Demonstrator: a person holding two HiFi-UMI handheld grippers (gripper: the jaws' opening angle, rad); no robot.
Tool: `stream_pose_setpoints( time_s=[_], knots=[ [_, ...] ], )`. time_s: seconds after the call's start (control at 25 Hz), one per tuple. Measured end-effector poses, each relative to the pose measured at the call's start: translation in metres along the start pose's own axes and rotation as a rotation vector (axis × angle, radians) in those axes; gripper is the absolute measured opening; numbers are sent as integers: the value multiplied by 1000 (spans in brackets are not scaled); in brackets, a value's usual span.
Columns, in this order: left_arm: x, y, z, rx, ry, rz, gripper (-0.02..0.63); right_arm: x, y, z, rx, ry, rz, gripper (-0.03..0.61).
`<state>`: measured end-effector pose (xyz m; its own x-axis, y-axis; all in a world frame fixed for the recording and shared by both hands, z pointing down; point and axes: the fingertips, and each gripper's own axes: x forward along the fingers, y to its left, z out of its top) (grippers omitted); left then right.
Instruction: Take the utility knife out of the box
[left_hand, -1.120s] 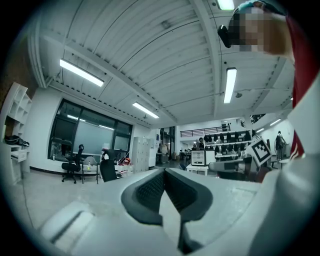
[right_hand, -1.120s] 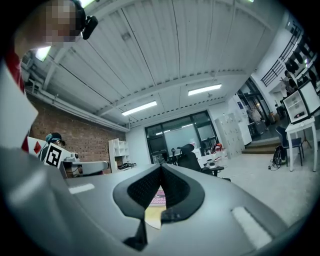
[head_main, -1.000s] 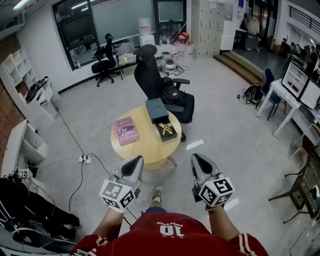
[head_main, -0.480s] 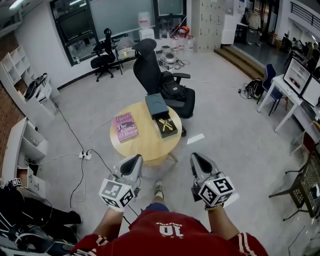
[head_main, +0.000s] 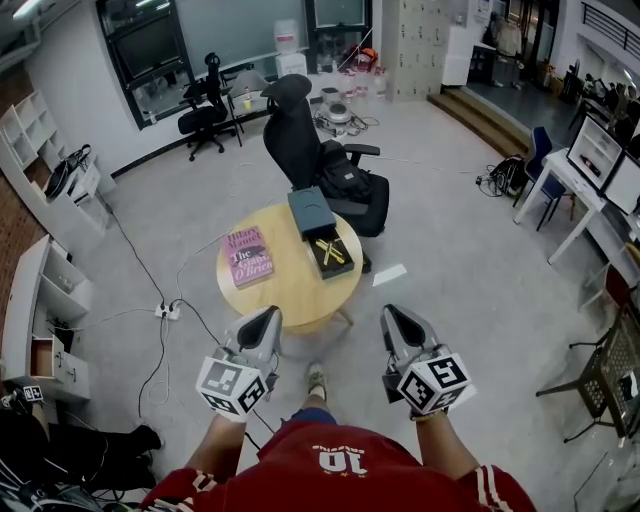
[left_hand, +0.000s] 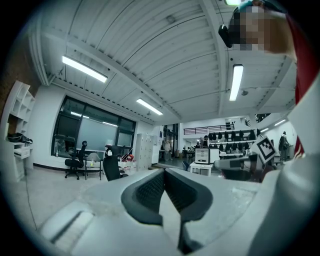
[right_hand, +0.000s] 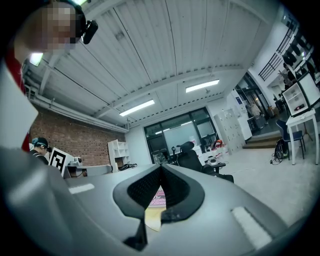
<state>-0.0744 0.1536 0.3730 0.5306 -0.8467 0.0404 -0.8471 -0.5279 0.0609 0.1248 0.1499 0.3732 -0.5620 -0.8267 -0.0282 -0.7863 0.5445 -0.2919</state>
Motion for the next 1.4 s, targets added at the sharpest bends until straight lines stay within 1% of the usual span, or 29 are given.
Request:
stream_pose_setpoints(
  time_s=[0.16, 0.32, 0.6, 0.8, 1.12, 1.4],
  knots=[
    [13, 11, -2, -3, 5, 7, 3, 13, -8, 2, -14, 2, -4, -3],
    [29, 25, -2, 12, 13, 18, 3, 32, -19, 4, -42, 17, -12, -3],
    [65, 51, 5, 7, 3, 8, 3, 78, -38, 19, -57, 27, 2, -3],
    [93, 74, 8, -5, 1, 19, 3, 113, -52, 25, -67, 40, 15, -3],
    [137, 115, 18, -19, 4, 4, 3, 169, -71, 41, -77, 45, 4, -3],
    [172, 157, 23, -5, 7, -16, 3, 218, -79, 49, -92, 39, -22, -3]
  ],
)
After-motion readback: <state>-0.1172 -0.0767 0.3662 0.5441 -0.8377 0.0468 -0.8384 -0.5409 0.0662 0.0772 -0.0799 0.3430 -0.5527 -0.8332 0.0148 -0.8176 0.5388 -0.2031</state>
